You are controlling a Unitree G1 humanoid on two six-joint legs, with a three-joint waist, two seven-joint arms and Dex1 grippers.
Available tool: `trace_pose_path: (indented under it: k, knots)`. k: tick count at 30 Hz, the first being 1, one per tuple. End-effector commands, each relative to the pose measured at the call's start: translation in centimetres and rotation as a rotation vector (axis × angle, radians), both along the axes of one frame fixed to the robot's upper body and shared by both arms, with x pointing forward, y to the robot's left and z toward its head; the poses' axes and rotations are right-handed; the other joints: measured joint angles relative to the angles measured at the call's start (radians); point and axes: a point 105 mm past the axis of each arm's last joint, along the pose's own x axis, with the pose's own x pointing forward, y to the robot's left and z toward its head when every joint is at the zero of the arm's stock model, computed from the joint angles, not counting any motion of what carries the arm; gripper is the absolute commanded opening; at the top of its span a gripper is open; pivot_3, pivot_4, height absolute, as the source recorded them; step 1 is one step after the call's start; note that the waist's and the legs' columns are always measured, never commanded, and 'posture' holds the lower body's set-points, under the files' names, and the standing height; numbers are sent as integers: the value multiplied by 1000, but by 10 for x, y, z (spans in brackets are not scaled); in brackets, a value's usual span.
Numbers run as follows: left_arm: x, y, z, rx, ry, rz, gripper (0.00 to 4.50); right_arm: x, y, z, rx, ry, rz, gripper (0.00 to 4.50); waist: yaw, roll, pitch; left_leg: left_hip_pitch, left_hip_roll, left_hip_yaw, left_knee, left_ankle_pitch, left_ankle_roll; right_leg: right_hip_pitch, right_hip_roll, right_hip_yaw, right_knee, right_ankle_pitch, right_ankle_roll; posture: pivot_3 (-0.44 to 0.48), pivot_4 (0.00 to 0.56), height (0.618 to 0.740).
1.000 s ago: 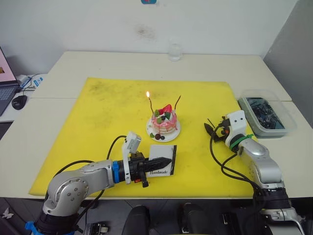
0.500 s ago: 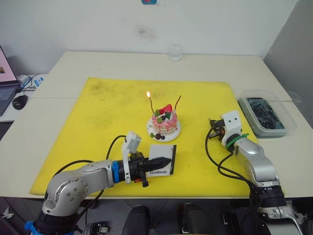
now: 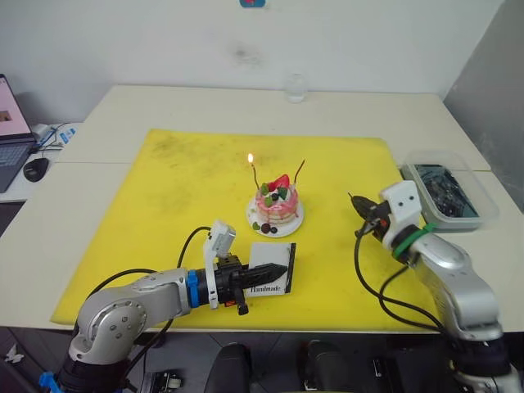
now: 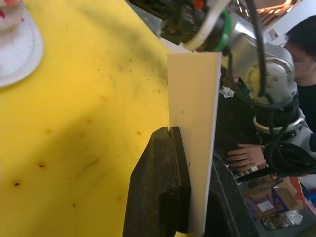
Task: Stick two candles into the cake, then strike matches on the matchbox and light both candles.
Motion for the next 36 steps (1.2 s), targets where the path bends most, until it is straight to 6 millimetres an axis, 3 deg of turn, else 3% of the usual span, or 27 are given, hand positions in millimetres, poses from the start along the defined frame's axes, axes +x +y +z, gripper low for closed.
trace_pose_path:
  k: [1,4,8,15,22,26,31,36]
  knots:
    - [-3,-3,10,-17,-30,-43,0,-35,4,0,-16,-18,74,22,5,0,0,0,0,0,0,0,0,0,0,0,0,0,0,0,150,740]
    - [-2,-4,10,-14,-25,-61,0,-60,3,-18,-13,18,79,22,6,0,0,0,-1,1,0,0,0,0,-1,1,-1,0,0,0,150,740]
    - [-1,-5,10,-11,-21,-75,0,-71,11,-31,12,58,94,22,-8,0,0,1,0,2,0,0,0,0,-1,1,0,-1,-1,0,150,740]
    - [2,-8,13,-9,-30,-94,0,-62,12,-52,15,88,60,22,-5,-1,0,2,0,0,1,0,0,0,-1,1,0,-1,-5,0,150,740]
    - [0,-6,13,-2,-28,-93,0,-59,8,-61,38,106,35,22,-5,-1,0,0,0,1,0,0,0,0,-1,0,-1,0,-2,0,150,740]
    - [-1,-5,13,0,-29,-90,0,-58,8,-60,35,95,39,929,-5,-1,0,1,0,0,-1,0,0,0,-1,0,0,0,-2,0,150,740]
    - [-2,-4,12,2,-28,-86,0,-58,13,-53,41,75,69,2617,-5,-1,0,1,0,1,0,0,0,0,-1,0,0,0,-1,0,150,740]
    - [-1,-5,12,0,-26,-86,0,-54,15,-53,33,65,72,2617,-5,-1,0,1,0,0,0,0,0,0,-1,0,0,0,-1,0,150,740]
